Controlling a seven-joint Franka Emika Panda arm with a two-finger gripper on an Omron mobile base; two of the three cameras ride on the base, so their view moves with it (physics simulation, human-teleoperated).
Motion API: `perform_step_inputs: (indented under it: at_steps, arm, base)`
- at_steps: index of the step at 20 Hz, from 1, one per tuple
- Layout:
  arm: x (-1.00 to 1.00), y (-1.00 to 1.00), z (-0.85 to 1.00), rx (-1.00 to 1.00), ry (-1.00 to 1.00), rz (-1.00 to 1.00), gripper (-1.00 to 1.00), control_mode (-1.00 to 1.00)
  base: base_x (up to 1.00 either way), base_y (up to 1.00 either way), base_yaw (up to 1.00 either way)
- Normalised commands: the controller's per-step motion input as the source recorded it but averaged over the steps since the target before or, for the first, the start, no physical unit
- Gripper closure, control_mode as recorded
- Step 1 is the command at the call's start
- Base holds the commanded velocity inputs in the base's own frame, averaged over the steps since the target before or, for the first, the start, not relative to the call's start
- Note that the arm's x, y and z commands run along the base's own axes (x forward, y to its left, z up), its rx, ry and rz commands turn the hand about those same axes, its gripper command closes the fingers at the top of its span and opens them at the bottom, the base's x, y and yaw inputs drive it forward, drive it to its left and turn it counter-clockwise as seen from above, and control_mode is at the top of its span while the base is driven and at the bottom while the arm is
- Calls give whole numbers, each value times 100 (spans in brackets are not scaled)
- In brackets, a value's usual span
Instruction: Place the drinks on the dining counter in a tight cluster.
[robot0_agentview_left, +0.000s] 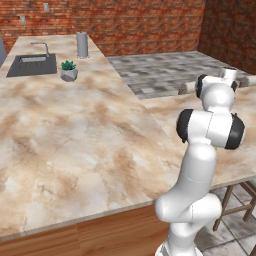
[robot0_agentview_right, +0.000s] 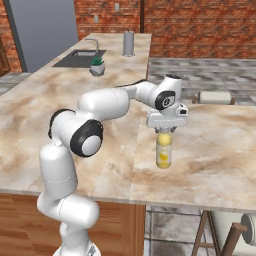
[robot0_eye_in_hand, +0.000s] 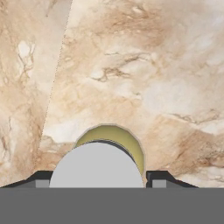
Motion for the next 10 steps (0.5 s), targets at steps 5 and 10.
perform_step_inputs:
  at_steps: [5,10]
  arm:
    - [0,0,-9,0,0,0,100,-100]
    - [0,0,0,0,0,0,100,-100]
  base:
    - [0,0,0]
    - [0,0,0]
